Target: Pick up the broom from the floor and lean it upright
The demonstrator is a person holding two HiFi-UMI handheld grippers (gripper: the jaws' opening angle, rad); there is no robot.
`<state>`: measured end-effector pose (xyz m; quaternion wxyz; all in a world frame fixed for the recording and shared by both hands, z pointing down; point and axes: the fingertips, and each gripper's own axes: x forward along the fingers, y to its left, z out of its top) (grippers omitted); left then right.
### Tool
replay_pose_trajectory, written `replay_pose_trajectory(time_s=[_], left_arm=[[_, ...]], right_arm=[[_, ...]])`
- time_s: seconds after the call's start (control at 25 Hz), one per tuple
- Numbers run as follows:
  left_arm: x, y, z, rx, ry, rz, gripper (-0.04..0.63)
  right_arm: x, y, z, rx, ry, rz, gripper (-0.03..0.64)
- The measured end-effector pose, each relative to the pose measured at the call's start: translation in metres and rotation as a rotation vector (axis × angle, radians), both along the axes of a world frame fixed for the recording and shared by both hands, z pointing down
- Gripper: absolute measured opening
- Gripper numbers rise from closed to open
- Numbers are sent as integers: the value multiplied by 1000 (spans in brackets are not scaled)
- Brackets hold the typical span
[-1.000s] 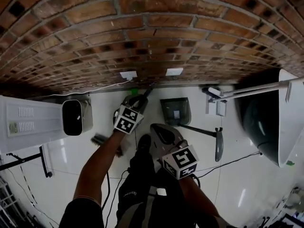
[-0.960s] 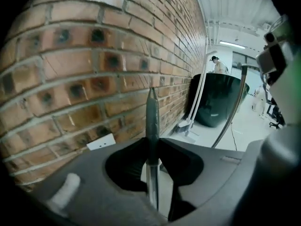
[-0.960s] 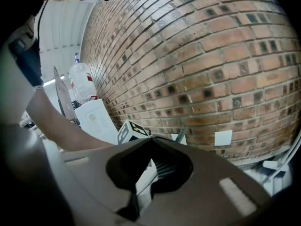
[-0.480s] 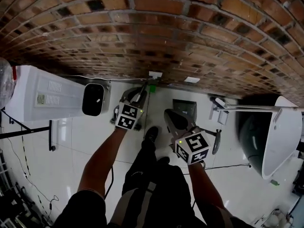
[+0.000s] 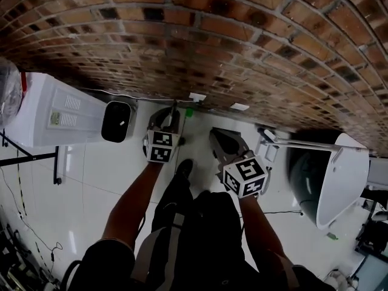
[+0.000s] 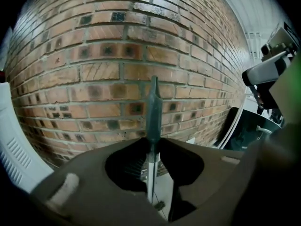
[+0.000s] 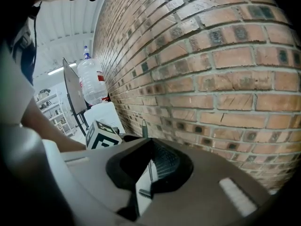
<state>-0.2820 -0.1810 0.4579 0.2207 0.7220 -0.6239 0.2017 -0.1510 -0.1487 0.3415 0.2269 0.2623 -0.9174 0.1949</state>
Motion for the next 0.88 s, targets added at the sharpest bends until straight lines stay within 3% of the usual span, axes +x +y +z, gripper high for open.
replay_pose_trajectory(time_s=[0.44, 0.88], left_arm=[[-43, -37, 5, -68, 14, -211, 97], [-67, -96, 13, -67, 30, -262, 97]], right_arm=[[-8, -13, -12, -1, -28, -44, 2], [-9, -36, -13, 0, -31, -17, 2]])
